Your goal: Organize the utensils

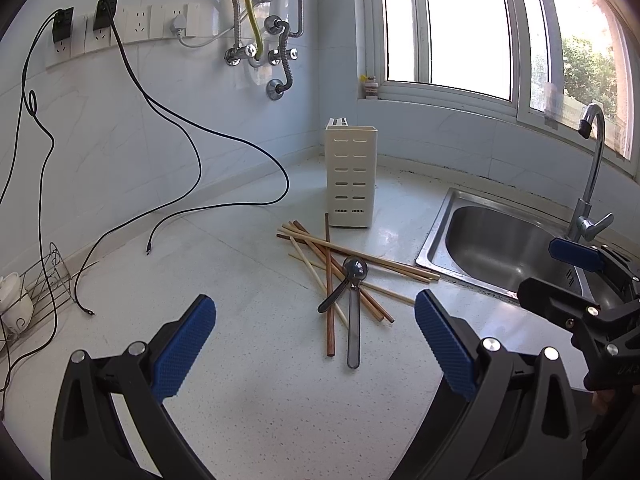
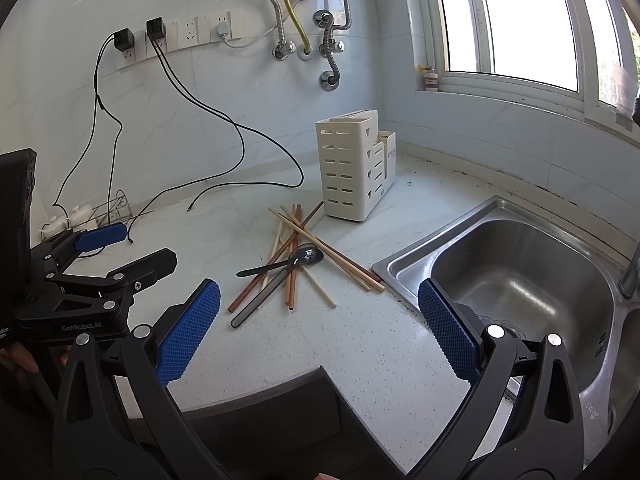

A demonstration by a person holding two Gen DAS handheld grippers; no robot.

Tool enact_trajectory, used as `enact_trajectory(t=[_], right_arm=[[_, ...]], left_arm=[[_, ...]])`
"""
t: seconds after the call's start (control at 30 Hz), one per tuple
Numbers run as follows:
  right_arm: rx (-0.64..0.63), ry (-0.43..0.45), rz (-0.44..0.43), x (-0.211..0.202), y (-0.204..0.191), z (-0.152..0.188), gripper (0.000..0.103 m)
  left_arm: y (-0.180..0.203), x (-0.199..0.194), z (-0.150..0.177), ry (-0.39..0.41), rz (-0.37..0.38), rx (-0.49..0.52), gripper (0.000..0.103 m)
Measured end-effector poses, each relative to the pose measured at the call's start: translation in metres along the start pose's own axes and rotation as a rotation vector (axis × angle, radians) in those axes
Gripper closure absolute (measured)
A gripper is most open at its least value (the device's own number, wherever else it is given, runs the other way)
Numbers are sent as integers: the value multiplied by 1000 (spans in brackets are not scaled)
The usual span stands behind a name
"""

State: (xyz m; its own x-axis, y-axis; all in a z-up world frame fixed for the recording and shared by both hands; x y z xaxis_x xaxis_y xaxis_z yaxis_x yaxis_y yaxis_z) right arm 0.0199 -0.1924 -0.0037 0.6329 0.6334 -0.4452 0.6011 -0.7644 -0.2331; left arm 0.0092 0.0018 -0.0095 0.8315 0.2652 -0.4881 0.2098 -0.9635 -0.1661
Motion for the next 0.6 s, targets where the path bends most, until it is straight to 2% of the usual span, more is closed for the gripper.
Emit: enact_trajectory(t=[0.6], right_arm=[[3, -6, 5, 4, 1, -2, 8]], left_arm=[[-1, 4, -3, -8, 3, 2, 5]])
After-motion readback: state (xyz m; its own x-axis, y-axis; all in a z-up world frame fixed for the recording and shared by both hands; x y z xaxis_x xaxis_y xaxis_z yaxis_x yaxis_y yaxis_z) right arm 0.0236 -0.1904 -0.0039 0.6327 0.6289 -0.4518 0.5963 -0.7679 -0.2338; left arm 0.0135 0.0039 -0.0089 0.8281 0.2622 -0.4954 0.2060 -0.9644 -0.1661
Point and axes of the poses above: each gripper's, at about its wrist camera, not at the fingertips, and x roughly the way its jaws point, y to its right, z to its underside, the point moved 1 cm from there along x, roughly the way its jaws point, and after that the axes turned 15 degrees about -z, right-handed, at the moved point
